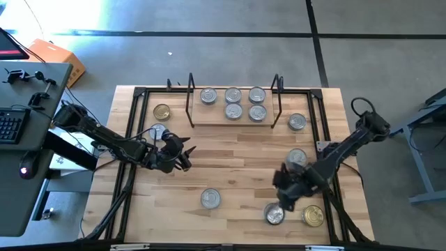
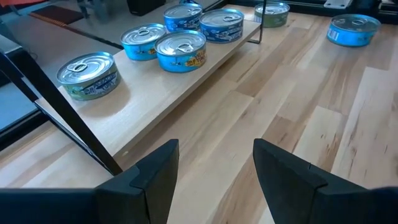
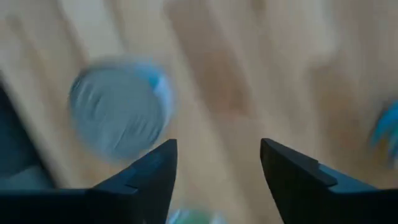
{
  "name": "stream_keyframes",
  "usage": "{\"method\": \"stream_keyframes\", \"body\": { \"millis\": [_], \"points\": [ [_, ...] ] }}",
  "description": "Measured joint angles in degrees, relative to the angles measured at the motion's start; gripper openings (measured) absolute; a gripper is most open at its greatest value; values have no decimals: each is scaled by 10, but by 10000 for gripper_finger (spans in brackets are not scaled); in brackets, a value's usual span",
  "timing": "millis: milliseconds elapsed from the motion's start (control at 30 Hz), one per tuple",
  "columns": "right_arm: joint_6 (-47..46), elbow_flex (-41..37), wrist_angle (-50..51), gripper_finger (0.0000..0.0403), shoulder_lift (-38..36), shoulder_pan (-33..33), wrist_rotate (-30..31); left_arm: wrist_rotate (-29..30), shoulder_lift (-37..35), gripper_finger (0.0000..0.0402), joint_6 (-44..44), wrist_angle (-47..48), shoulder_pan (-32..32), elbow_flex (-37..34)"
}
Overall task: Stack canned seafood by type on shelf
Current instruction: Put the green tuna can aligned with the other green tuna can on the shelf
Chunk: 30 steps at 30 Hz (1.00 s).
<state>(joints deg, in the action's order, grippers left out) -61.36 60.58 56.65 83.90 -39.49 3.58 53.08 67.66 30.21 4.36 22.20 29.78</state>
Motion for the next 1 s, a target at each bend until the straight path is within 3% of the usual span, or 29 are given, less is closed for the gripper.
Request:
{"method": "stream_keyframes", "body": {
  "millis": [100,200,300,367,500,667,867,1000],
  "points": [
    [-114,9,36,202,0,-44,-42,0,0,197,-5,0,0,0],
    [-166,-5,51,185,0,-72,-32,0,0,197,-22,-9,0,0],
    [-123,-44,51,171,0,-69,26,0,0,197,-48,-24,-1,0],
    [-105,-73,56,161,0,-47,114,0,0,197,-65,-37,-1,0],
    [-104,-100,108,135,-14,51,225,0,0,197,-101,-69,-1,0],
    [5,-136,159,99,-56,195,278,0,0,197,-141,-110,-8,0],
    [174,-224,66,66,-144,383,263,-2,0,197,-143,-116,-9,0],
    [187,-258,-39,45,-175,484,293,-2,0,197,-140,-117,-9,0]
  ]
}}
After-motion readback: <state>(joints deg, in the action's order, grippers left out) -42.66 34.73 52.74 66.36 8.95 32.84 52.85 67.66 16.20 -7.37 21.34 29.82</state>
